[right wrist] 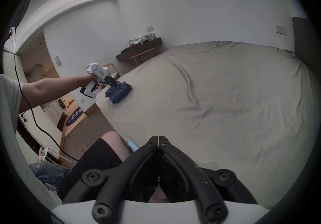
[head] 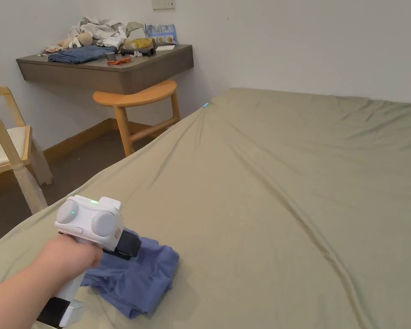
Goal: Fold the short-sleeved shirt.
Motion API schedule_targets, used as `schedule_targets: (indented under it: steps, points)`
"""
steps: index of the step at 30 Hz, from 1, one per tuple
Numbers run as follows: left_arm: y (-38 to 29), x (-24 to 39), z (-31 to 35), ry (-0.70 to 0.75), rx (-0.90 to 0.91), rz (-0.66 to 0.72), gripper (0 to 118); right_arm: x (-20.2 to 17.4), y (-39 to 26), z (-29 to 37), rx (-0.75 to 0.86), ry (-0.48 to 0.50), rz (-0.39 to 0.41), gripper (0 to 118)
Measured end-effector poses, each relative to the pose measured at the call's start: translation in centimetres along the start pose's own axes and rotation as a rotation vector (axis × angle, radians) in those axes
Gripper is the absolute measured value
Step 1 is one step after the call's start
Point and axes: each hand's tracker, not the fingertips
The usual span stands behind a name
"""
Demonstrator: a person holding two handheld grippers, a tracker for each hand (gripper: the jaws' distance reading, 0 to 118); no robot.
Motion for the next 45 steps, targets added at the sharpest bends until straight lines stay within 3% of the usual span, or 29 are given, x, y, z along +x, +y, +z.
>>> schedule_targets:
  steps: [3,4,6,7,8,10,14,17,20,23,26,30,32,45]
  points:
    - [-0.6,0.4,6.5,-0.009,0.225,0.087,109,-0.4,-0.1,0.7,0.015,-0.021,0.034,1]
    - [-1.3,1.1,9.3,-0.035,0.286,0.107,95,-0.5,-0.2,1.2,0.026,-0.027,0.046,1]
    - [-3.0,3.1,14.0,-0.043,0.436,0.100,42,-0.7,-0.2,2.1,0.057,-0.041,0.066,0]
    - [-4.2,4.6,16.7,-0.041,0.506,0.106,25,-0.9,-0.4,2.8,0.078,-0.088,0.116,1]
    - [-5.1,5.6,18.3,-0.051,0.558,0.119,12,-1.1,-0.4,3.2,0.086,-0.119,0.146,1]
    - [-7.7,8.7,22.5,-0.102,0.664,0.164,0,-1.5,-0.5,4.4,0.102,-0.150,0.174,1]
    - [-12.0,15.2,29.8,-0.182,0.816,0.192,0,-1.4,-0.8,7.4,0.195,-0.214,0.189,1]
    - [-14.9,20.3,35.2,-0.312,0.878,0.222,0,-1.4,-0.7,9.9,0.268,-0.351,0.236,1]
    - [-17.4,25.4,38.7,-0.339,0.965,0.140,0,-1.1,0.4,12.9,0.357,-0.457,0.225,1]
    - [-19.7,29.3,40.2,-0.451,0.991,0.099,0,0.0,0.9,15.9,0.439,-0.548,0.204,1]
    - [-21.3,32.5,40.9,-0.432,0.990,0.001,0,1.1,0.9,18.1,0.484,-0.646,0.194,1]
    - [-21.9,34.5,41.8,-0.510,0.954,0.048,0,2.1,0.5,19.4,0.520,-0.722,0.169,1]
    - [-21.6,35.4,42.1,-0.500,0.946,0.034,0,2.0,0.4,19.5,0.526,-0.777,0.204,1]
    - [-20.2,34.7,44.3,-0.499,0.966,0.028,0,3.0,0.3,19.9,0.547,-0.822,0.122,1]
